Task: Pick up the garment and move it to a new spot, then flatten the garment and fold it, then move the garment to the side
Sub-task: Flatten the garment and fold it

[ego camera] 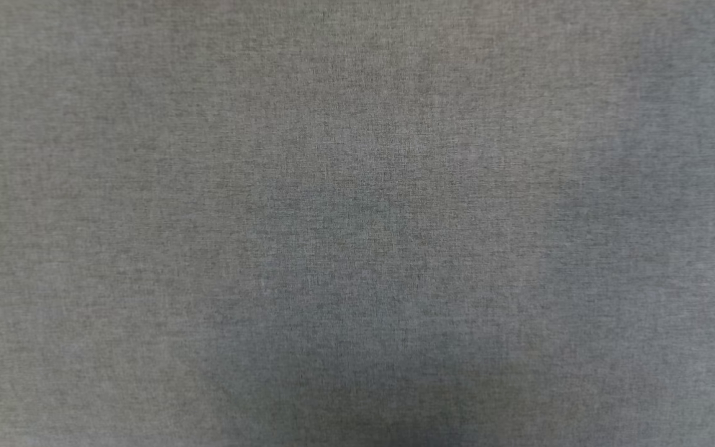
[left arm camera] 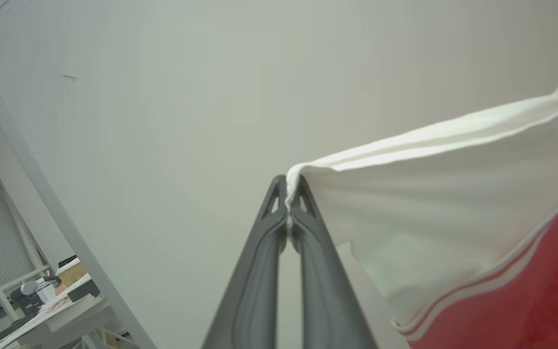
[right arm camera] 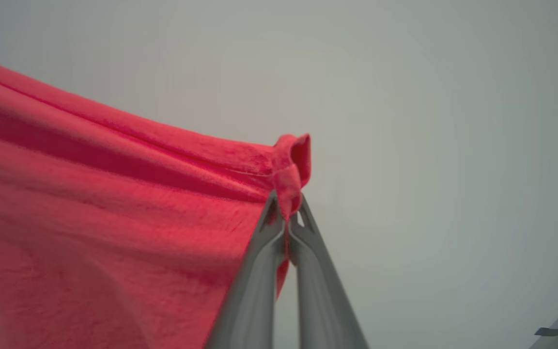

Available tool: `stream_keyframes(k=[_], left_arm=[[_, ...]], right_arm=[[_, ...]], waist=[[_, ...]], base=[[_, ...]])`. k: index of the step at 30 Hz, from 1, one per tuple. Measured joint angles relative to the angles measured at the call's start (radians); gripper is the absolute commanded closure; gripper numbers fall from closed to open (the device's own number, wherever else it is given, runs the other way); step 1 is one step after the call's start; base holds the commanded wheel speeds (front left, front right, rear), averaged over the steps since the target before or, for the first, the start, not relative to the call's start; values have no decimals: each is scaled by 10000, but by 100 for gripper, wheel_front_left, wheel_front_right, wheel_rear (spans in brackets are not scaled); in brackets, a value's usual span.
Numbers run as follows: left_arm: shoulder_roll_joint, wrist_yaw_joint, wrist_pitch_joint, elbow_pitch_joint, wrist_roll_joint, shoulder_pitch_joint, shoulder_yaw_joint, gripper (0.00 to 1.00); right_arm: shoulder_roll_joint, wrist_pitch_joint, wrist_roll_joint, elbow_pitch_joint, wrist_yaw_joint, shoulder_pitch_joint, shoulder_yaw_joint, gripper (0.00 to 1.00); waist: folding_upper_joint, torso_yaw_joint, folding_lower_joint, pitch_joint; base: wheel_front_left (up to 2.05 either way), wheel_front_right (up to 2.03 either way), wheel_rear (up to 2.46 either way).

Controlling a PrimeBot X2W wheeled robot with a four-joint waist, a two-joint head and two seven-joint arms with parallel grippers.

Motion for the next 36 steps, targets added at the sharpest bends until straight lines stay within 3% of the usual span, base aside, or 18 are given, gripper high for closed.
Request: stream_keyframes(k=[8,12,22,30,36], left_arm=[[-675,2,-1806,2034,46,411,-481,100],[-1101,56,-2533,2554,-278,1631,-520,100],[-2082,284,-3009,1964,-899,5754,-771,100],[-2046,658,-2997,769,-1536,10090,-872,100],[-1565,1018,-2648,-151,-2146,12437,-767,100]], right_arm=[[453,-1371,-33,1429,-2,-16,568,100],[639,-1998,117,1674,-8,552,1009,100],[815,-2882,970,2098,-13,3189,1969,100],[529,-2980,2577,2161,-15,6427,2897,100],[261,-2907,3528,1879,-15,8162,3266,100]], waist=[[0,136,0,375],[0,205,0,207],[0,416,-2,-729],[0,630,-3,-2330],[0,759,-4,-3425]], base=[[0,0,0],[0,0,0],[0,0,0],[0,0,0],[0,0,0]])
